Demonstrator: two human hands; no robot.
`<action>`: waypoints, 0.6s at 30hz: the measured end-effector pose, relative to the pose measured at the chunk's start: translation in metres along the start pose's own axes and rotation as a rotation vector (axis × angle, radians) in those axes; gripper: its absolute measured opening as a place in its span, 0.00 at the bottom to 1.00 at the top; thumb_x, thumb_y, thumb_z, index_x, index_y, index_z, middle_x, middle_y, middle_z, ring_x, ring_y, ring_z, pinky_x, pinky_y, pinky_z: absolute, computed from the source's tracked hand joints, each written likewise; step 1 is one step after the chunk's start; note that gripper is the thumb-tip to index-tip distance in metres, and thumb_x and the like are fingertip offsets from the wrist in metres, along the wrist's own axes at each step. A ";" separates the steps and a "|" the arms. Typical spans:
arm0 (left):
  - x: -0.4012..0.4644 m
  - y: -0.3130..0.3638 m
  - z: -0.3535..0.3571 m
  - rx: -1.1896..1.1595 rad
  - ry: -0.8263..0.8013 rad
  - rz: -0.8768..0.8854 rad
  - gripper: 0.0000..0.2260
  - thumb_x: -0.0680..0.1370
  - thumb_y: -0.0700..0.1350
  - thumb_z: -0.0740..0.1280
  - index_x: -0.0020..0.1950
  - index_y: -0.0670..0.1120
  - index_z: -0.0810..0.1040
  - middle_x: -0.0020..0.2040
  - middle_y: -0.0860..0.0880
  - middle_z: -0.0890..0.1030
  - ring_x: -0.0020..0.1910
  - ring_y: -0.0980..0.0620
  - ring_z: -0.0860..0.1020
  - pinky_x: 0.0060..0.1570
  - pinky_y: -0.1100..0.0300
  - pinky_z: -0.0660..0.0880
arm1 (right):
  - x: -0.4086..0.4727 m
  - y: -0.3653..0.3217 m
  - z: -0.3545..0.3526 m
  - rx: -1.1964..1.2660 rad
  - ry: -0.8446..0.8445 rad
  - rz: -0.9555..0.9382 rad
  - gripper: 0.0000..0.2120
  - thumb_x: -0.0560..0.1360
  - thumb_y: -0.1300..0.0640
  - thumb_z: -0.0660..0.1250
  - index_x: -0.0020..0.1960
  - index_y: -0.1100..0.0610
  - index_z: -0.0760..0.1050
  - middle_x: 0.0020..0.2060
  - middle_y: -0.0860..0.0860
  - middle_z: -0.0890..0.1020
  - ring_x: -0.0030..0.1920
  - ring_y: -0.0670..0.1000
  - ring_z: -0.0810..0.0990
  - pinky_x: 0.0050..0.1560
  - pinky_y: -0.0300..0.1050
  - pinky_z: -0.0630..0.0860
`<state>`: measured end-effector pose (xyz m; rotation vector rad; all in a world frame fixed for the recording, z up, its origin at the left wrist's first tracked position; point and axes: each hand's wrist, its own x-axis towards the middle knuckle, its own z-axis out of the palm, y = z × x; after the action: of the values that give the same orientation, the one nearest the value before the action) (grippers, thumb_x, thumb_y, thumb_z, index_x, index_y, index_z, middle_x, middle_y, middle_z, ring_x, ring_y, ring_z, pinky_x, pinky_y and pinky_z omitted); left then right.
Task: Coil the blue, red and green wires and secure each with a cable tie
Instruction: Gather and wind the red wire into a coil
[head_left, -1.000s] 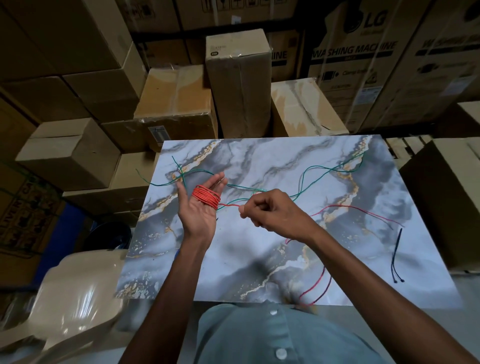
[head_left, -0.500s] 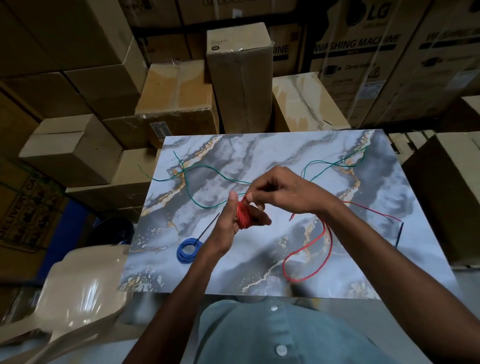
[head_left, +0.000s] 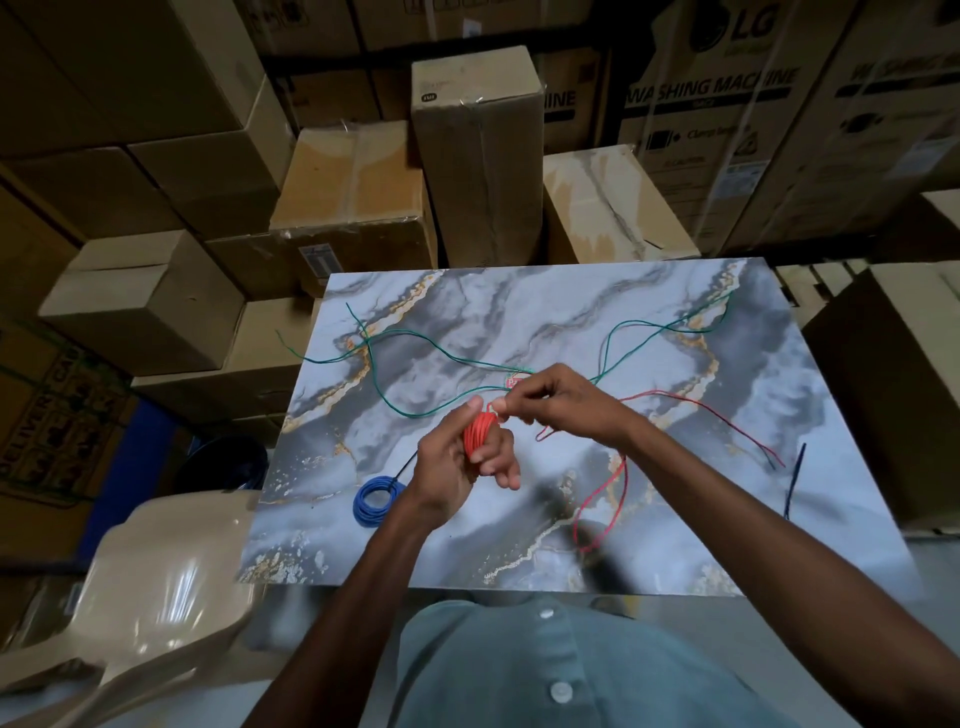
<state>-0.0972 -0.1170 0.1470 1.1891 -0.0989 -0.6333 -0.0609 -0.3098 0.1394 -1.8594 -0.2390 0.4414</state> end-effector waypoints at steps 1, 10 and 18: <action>0.000 0.000 0.000 -0.053 -0.001 0.006 0.24 0.78 0.57 0.53 0.25 0.46 0.64 0.23 0.46 0.64 0.26 0.44 0.74 0.32 0.57 0.71 | -0.001 0.005 0.006 0.041 -0.023 0.017 0.15 0.79 0.49 0.72 0.36 0.54 0.83 0.30 0.49 0.74 0.31 0.45 0.68 0.33 0.40 0.65; 0.007 0.009 0.000 -0.483 0.197 0.112 0.23 0.80 0.44 0.56 0.23 0.48 0.64 0.22 0.50 0.63 0.25 0.50 0.69 0.29 0.62 0.70 | -0.002 0.046 0.026 0.448 -0.160 0.273 0.10 0.80 0.49 0.70 0.47 0.53 0.86 0.35 0.49 0.71 0.28 0.45 0.57 0.35 0.42 0.59; 0.016 0.021 -0.023 -0.522 0.298 0.163 0.20 0.75 0.44 0.59 0.22 0.49 0.64 0.22 0.51 0.62 0.27 0.52 0.65 0.29 0.63 0.71 | -0.009 0.108 0.011 -0.175 0.368 0.227 0.07 0.76 0.54 0.76 0.38 0.49 0.85 0.29 0.46 0.80 0.31 0.41 0.71 0.39 0.42 0.69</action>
<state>-0.0667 -0.1015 0.1529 0.7468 0.2100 -0.3031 -0.0795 -0.3388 0.0365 -2.1093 0.1898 0.2294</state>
